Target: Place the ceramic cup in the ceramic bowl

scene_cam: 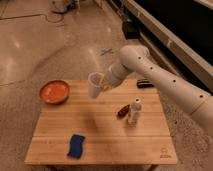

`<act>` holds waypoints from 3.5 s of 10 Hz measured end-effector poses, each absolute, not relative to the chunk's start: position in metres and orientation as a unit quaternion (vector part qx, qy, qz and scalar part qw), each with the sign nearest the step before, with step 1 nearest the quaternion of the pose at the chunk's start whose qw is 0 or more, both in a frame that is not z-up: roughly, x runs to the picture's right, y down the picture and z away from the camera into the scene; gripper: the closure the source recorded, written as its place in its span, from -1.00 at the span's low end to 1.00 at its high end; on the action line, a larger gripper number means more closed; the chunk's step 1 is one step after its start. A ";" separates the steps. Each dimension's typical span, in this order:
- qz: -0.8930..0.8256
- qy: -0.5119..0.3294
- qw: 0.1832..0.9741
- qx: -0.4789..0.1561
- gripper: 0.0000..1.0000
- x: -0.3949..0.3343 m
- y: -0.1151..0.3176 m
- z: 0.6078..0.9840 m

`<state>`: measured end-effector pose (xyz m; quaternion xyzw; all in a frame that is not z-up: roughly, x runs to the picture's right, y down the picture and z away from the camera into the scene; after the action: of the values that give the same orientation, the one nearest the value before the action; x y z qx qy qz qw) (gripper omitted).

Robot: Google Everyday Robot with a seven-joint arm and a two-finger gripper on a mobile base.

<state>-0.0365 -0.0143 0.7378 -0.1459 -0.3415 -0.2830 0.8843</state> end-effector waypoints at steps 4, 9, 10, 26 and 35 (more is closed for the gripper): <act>-0.317 -0.369 0.865 -0.122 1.00 -0.096 -0.030 0.749; -0.359 -0.391 0.841 -0.100 1.00 -0.152 -0.043 0.758; -0.365 -0.395 0.837 -0.097 1.00 -0.161 -0.044 0.760; -0.488 -0.337 0.798 -0.110 0.32 -0.275 -0.028 0.862; -0.482 -0.359 0.789 -0.130 -0.30 -0.302 -0.005 0.871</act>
<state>-0.3020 -0.0050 0.8711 -0.1297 -0.3593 -0.4818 0.7886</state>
